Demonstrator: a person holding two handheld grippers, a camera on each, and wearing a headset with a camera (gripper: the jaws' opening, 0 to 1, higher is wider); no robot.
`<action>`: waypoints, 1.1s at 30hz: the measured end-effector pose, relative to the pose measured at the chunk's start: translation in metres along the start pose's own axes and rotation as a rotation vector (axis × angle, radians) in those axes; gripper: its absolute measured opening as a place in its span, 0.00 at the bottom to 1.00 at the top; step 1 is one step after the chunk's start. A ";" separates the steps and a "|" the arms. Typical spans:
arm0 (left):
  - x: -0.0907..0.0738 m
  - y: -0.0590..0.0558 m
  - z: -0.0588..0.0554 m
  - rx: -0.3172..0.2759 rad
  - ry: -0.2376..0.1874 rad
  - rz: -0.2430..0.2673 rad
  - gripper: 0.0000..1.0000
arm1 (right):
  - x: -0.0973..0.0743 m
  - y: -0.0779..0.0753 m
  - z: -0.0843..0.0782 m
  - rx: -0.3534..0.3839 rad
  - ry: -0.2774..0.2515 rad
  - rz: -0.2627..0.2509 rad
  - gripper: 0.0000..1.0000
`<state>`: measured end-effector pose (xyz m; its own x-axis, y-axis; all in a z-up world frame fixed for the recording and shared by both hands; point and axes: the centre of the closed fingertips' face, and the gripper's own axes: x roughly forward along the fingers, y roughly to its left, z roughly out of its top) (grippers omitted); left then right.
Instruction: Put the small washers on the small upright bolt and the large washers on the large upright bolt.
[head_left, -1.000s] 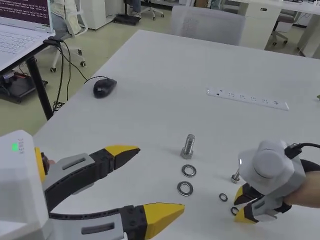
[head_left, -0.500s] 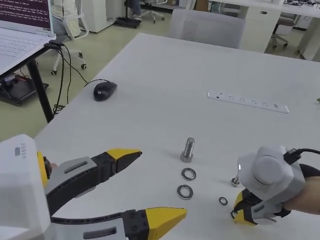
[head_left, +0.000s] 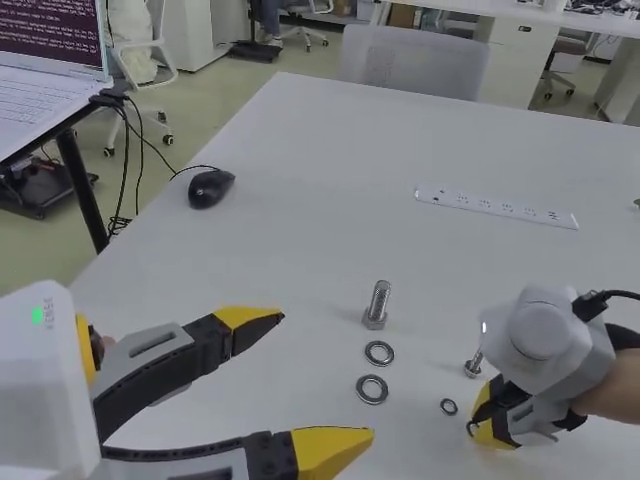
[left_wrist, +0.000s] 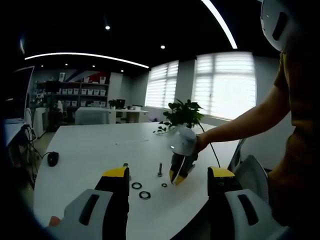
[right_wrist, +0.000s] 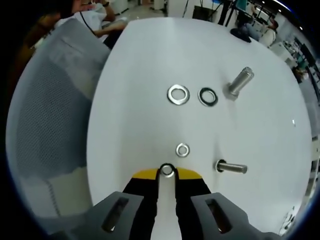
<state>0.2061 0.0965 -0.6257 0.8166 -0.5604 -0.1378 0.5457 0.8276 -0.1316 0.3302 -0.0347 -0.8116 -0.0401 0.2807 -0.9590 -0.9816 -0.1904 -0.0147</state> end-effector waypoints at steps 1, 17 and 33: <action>0.000 0.000 0.000 -0.002 0.000 -0.001 0.63 | -0.005 -0.003 0.000 -0.004 0.000 -0.009 0.12; 0.004 0.000 -0.001 -0.004 0.000 -0.007 0.62 | -0.055 -0.050 0.006 -0.004 0.003 -0.117 0.12; 0.003 0.006 -0.002 -0.017 -0.001 0.015 0.62 | -0.049 -0.070 0.017 -0.028 0.031 -0.139 0.12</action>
<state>0.2113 0.1001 -0.6284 0.8248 -0.5482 -0.1387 0.5305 0.8350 -0.1459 0.3979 -0.0195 -0.7590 0.1023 0.2774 -0.9553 -0.9716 -0.1780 -0.1558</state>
